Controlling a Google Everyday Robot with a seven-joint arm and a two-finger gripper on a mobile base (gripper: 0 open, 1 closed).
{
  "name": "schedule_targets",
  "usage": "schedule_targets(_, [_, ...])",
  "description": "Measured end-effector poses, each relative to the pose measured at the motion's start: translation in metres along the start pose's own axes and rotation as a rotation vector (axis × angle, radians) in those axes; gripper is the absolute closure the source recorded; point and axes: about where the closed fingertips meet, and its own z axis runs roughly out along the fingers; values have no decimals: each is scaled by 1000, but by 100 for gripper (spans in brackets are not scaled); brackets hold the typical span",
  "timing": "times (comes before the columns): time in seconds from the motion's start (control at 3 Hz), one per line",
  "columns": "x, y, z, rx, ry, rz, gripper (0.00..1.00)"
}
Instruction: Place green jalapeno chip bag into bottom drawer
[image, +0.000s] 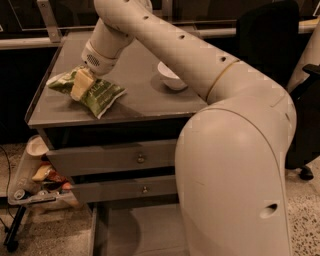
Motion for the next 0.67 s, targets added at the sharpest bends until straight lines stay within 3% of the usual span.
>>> schedule_targets(0.67, [0,0,0,0,0,0,87])
